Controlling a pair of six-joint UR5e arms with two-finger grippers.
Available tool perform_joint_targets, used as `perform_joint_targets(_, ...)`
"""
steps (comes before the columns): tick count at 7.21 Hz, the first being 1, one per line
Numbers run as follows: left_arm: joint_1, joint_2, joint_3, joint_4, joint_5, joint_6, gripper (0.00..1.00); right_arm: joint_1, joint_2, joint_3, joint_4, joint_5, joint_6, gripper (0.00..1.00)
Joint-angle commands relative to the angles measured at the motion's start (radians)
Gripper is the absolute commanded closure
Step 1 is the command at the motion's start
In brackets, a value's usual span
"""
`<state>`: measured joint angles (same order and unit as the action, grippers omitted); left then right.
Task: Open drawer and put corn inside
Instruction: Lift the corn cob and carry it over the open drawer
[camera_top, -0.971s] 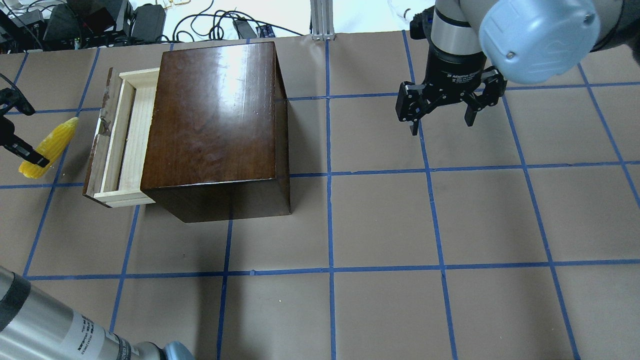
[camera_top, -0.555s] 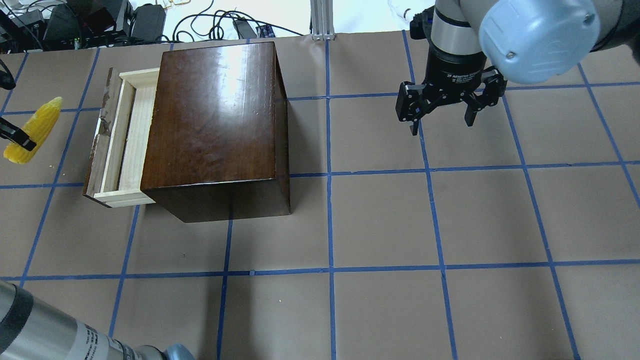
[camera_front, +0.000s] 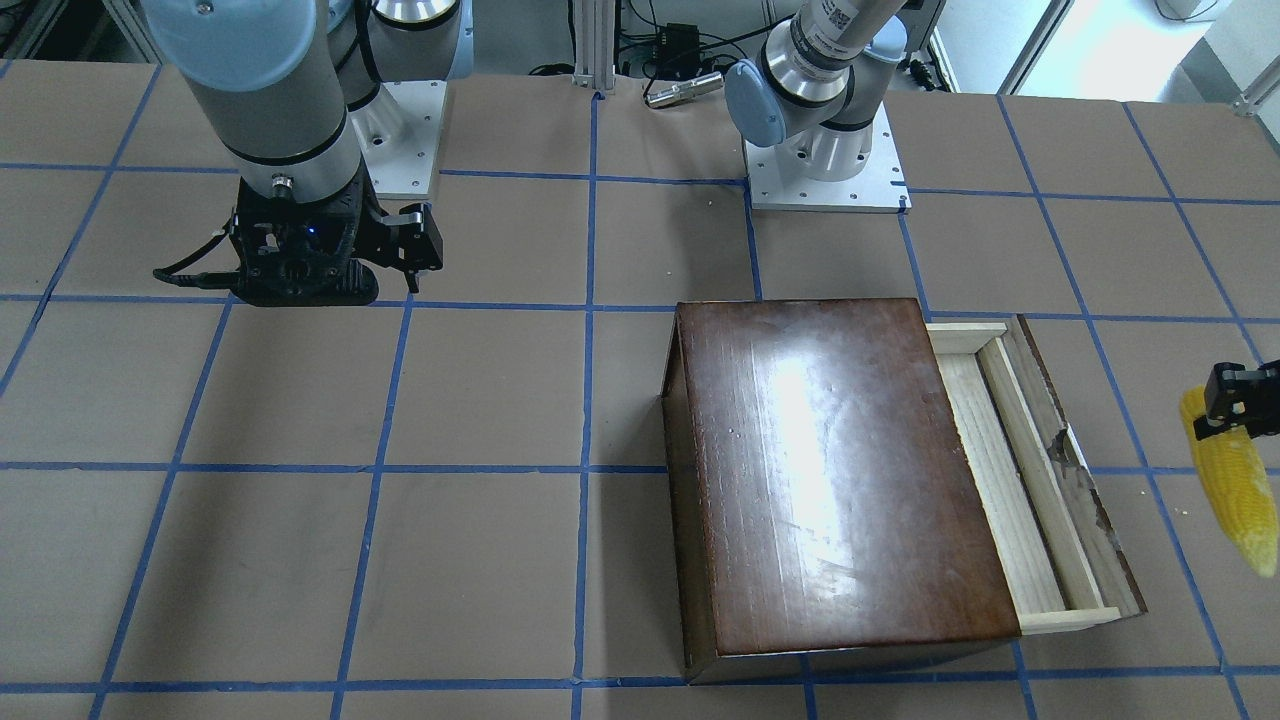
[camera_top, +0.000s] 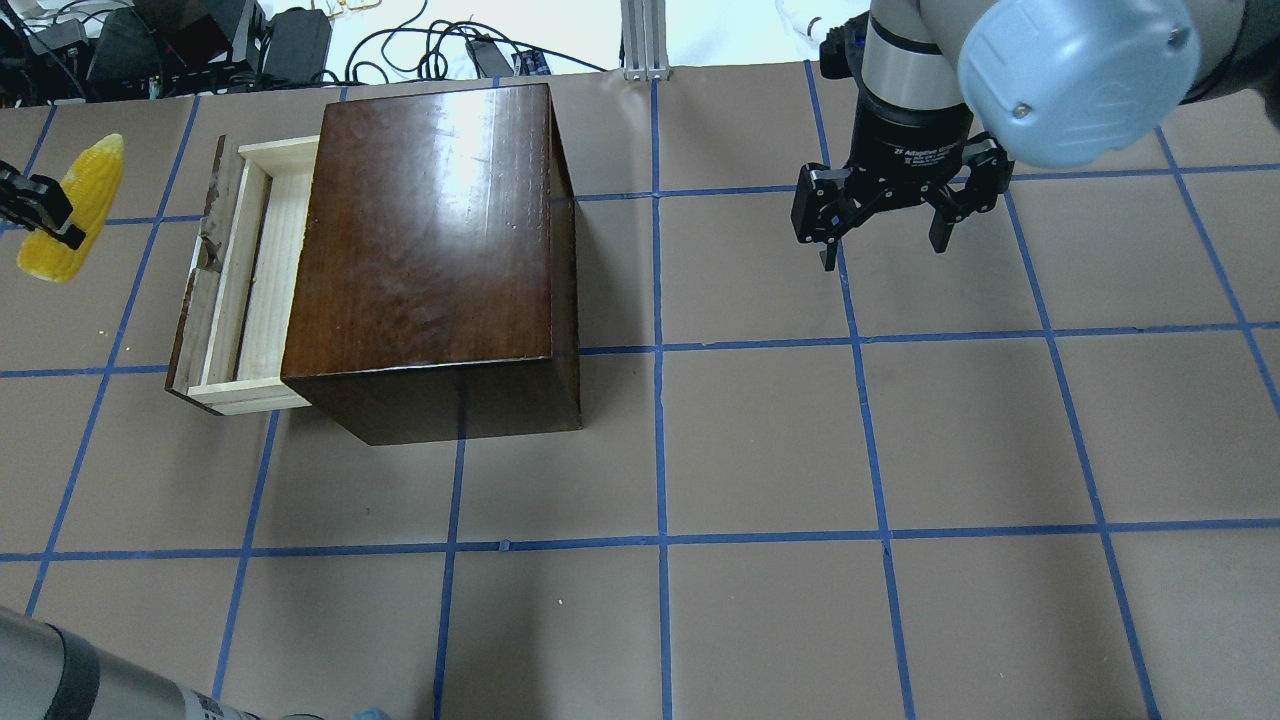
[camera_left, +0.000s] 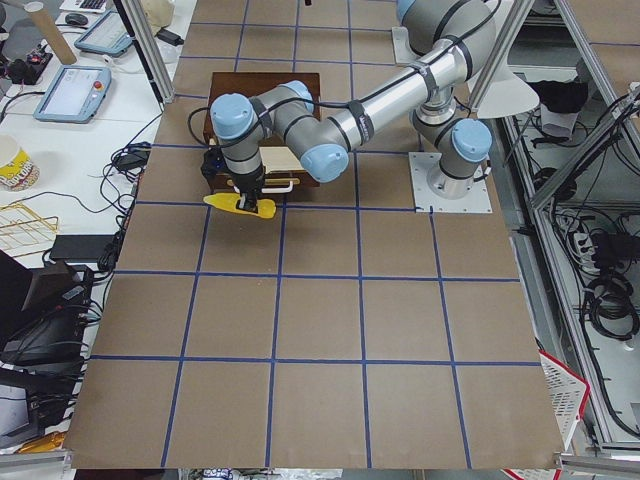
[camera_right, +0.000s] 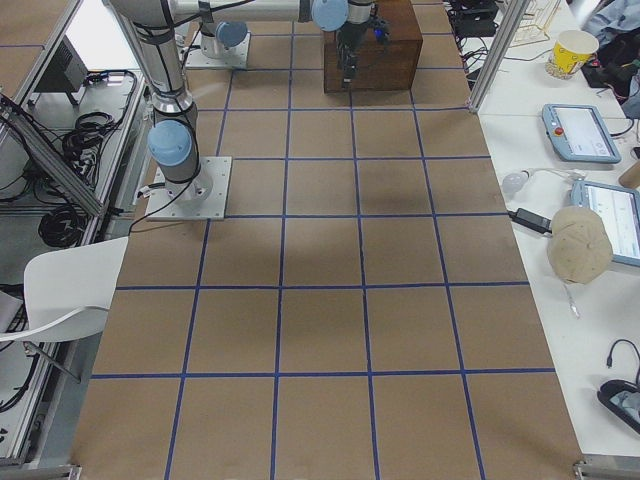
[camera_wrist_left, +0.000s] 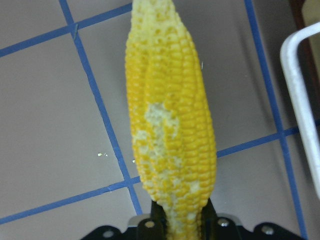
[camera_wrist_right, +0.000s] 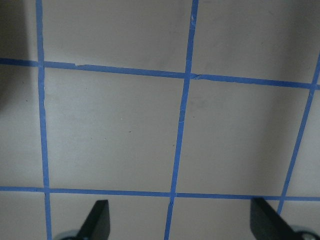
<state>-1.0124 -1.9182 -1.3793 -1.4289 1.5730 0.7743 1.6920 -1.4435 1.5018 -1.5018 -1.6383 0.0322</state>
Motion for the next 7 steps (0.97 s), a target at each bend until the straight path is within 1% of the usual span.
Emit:
perform_joint_targets(1, -0.101, 0.051, 0.002, -0.056, -0.010, -0.187, 1.00, 0.000, 0.000, 0.000, 0.000, 0.000, 0.000, 0.00)
perform_joint_targets(2, -0.148, 0.057, -0.007, -0.057, -0.013, -0.275, 1.00, 0.000, 0.000, 0.000, 0.000, 0.000, 0.000, 0.00)
perform_joint_targets(3, -0.181, 0.058, -0.015, -0.059, -0.039, -0.323, 1.00, 0.000, 0.000, 0.000, 0.000, 0.000, 0.000, 0.00)
perform_joint_targets(4, -0.202, 0.056, -0.038, -0.059, -0.091, -0.395, 1.00, 0.000, 0.000, 0.000, 0.000, 0.000, 0.000, 0.00)
perform_joint_targets(5, -0.213, 0.051, -0.081, -0.051, -0.105, -0.423, 1.00, 0.000, 0.000, 0.000, 0.000, 0.000, 0.000, 0.00)
perform_joint_targets(6, -0.213, 0.044, -0.111, -0.045, -0.103, -0.403, 1.00, 0.000, 0.000, 0.000, 0.000, 0.000, 0.000, 0.00)
perform_joint_targets(7, -0.212, 0.036, -0.116, -0.045, -0.103, -0.394, 1.00, 0.000, 0.000, 0.000, 0.000, 0.000, 0.000, 0.00)
